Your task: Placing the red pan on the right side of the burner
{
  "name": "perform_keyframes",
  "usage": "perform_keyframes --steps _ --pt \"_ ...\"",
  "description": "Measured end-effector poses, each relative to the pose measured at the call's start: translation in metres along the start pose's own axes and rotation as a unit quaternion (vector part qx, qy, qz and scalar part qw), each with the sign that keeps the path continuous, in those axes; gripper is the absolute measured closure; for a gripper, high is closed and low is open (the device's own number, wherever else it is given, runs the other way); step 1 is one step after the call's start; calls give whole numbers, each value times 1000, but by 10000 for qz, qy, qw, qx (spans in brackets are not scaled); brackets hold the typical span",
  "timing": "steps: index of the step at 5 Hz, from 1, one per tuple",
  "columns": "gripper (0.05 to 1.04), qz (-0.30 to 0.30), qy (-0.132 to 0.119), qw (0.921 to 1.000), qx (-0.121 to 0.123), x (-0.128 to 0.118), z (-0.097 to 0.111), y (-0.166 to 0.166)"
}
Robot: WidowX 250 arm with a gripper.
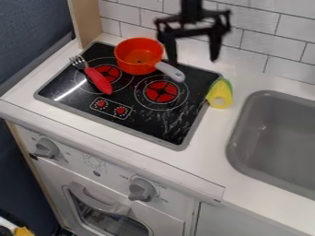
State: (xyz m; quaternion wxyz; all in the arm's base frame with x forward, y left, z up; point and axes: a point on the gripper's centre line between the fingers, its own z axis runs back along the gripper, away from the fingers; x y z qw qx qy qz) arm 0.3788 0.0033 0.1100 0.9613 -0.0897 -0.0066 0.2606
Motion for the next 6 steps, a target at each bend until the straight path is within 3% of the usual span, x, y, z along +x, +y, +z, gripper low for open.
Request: perform_keyframes --steps 1,2,3,4,5,6 --pt "83 654 -528 9962 -240 14 19 22" --pt "83 1454 -1025 9833 -387 33 23 53" --pt "83 1972 -1637 9664 -204 51 12 59" --pt "83 2393 -1647 9567 195 67 -16 69" --pt "83 2695 -1688 9471 438 84 -24 75" --pt "83 2894 -1565 9419 681 92 -33 84"
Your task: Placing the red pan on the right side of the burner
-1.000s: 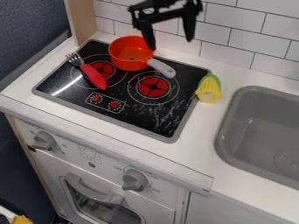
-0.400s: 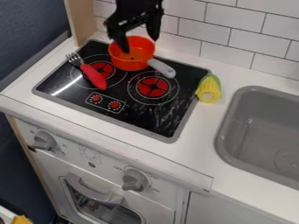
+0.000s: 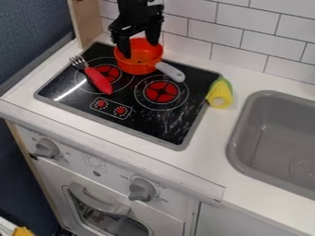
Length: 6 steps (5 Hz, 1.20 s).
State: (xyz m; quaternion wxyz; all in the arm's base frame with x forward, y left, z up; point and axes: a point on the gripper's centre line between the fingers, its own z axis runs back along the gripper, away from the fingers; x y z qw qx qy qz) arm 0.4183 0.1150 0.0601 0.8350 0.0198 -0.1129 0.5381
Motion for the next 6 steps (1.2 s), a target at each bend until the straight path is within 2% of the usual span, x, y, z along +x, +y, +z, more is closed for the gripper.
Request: perform_keyframes --steps 1,3,4,6 --pt "83 101 0 9999 100 4 -2 5" --pt "83 213 53 9996 163 3 -5 11" --pt "83 332 20 9994 94 7 2 15" --pt "83 339 72 9992 190 8 -2 15"
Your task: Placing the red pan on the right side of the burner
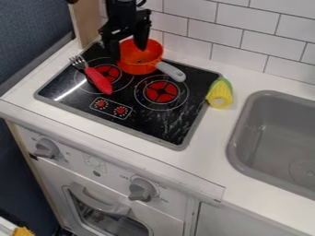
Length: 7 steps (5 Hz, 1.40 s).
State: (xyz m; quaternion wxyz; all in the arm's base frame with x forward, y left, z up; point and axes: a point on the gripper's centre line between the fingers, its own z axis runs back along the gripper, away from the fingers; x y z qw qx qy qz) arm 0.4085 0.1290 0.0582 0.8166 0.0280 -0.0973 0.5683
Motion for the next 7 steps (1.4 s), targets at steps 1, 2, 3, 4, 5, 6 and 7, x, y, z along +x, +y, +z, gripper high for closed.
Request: perform_keyframes --steps 1,2,3,4,5,6,7 --pt "83 -11 17 9999 150 -1 -10 3" --pt "115 -32 60 9998 187 -2 -16 3" --pt "395 -41 2 9999 168 0 -16 2" --pt "705 -97 19 9998 168 -1 -17 3" --pt "925 -125 161 9998 80 -5 -19 2" --pt "1013 -156 158 9997 55 -4 -19 2" --pt "1017 -172 221 9996 25 -4 -19 2"
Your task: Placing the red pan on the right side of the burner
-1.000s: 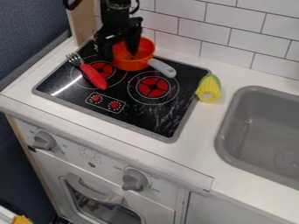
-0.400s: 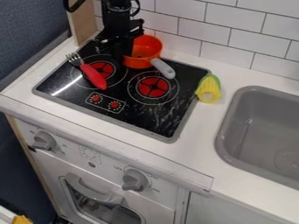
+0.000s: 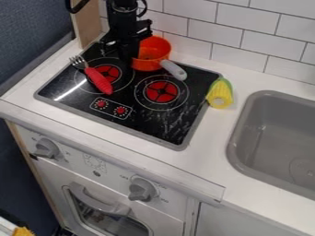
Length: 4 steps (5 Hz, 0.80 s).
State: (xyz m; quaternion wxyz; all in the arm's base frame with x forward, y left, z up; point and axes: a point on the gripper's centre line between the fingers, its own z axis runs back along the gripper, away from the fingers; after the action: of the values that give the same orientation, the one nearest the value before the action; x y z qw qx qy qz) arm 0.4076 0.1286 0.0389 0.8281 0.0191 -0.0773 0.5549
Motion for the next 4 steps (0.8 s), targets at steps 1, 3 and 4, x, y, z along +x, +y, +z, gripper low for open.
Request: perform_keyframes --steps 1,3,4 --pt "1017 107 190 9995 -209 0 18 2" --pt "1018 126 166 9978 -626 -34 82 10" --pt "1018 -53 55 9981 -615 -79 94 15"
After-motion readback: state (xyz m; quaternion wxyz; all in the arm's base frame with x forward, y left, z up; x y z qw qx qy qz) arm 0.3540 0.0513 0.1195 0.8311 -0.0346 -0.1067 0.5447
